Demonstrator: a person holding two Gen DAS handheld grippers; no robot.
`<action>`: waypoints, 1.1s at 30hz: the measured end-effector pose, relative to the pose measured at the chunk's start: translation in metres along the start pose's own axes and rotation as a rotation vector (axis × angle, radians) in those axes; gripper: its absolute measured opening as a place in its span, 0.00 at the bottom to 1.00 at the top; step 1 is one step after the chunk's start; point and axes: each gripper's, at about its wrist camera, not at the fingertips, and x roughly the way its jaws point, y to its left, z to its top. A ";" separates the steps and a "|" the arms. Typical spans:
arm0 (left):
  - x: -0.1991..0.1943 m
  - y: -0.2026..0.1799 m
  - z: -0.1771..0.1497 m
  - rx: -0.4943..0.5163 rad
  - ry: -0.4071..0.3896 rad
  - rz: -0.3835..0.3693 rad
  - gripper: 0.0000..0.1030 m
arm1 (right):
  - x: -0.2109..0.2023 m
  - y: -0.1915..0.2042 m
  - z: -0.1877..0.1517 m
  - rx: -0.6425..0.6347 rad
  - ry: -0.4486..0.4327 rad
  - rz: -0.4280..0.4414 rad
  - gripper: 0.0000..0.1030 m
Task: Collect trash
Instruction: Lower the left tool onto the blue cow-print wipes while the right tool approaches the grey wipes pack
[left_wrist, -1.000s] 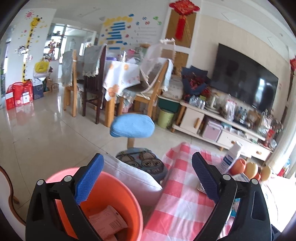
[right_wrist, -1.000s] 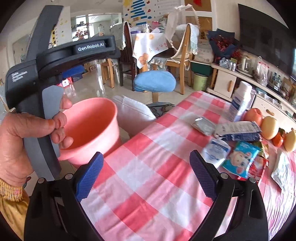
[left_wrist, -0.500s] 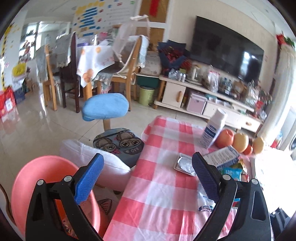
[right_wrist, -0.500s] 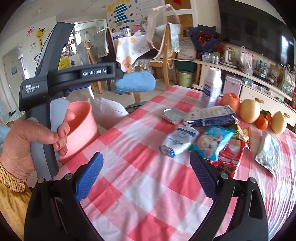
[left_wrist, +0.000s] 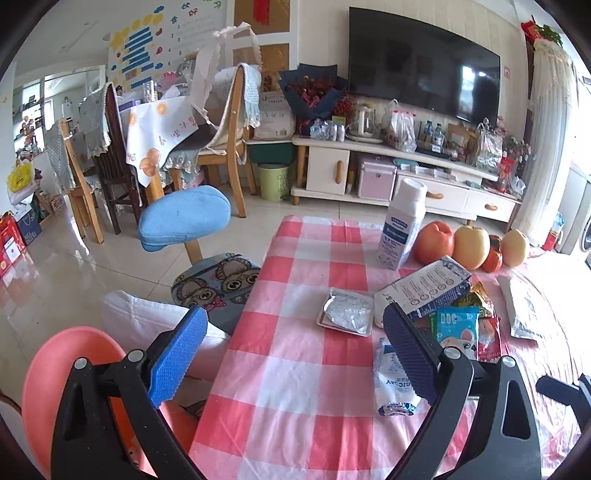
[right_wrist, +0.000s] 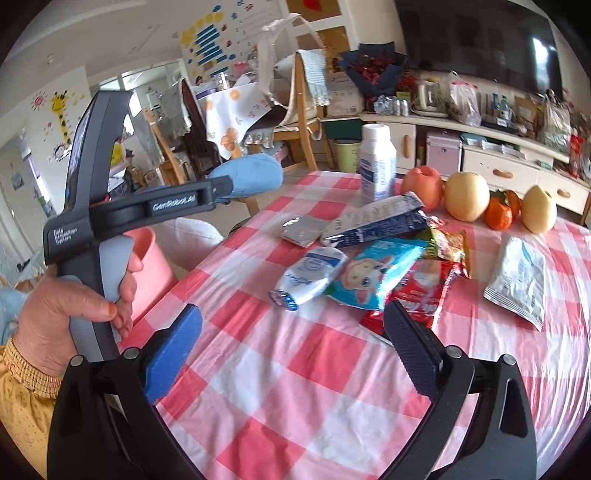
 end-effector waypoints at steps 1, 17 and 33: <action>0.003 -0.002 -0.001 0.002 0.009 0.004 0.92 | -0.001 -0.005 0.000 0.007 0.000 -0.008 0.96; 0.039 -0.039 -0.018 0.010 0.200 -0.121 0.92 | -0.019 -0.092 0.013 0.151 -0.011 -0.131 0.96; 0.052 -0.121 -0.021 0.177 0.222 -0.293 0.92 | -0.023 -0.176 0.017 0.242 0.000 -0.290 0.96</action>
